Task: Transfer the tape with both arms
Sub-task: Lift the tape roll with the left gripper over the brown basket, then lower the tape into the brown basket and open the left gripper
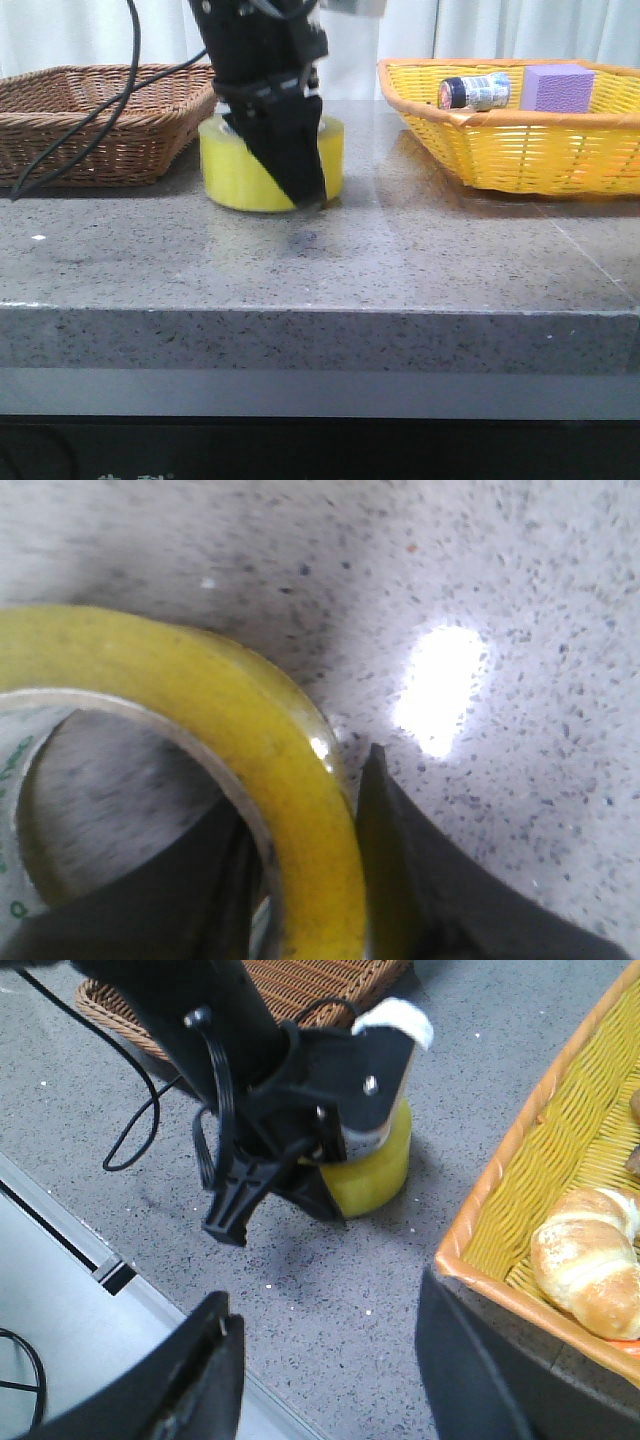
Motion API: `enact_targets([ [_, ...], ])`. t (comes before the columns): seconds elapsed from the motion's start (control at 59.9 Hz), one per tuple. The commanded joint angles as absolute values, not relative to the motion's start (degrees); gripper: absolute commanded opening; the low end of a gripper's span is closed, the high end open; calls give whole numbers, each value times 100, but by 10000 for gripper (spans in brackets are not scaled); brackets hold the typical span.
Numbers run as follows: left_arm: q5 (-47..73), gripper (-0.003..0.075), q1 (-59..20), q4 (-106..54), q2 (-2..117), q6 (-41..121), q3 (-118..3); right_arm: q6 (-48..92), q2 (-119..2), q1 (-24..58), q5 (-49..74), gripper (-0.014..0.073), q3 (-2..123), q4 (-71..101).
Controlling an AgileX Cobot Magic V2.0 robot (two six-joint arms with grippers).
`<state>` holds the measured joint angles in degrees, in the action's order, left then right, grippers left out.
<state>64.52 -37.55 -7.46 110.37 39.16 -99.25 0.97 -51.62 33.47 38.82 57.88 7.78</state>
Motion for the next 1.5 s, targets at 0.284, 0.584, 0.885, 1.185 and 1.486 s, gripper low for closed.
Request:
enact_targets([
  [0.284, 6445, 169, -3621, -741, 9953, 3253, -11070, 99, -5098, 3327, 3480, 412, 5937, 844],
  [0.584, 6408, 169, -2437, -716, 9921, 1707, -11164, 99, -5098, 3327, 3480, 412, 5937, 844],
  [0.885, 6072, 169, -1539, -716, 10104, 1246, -11164, 99, -5098, 3327, 3480, 412, 5937, 844],
  [1.185, 6095, 169, -1401, -587, 10797, 1246, -11164, 99, -5098, 3327, 3480, 412, 5937, 844],
  [1.486, 6095, 211, -1401, -531, 11196, 1241, -11164, 99, -5098, 3327, 3480, 412, 5937, 844],
])
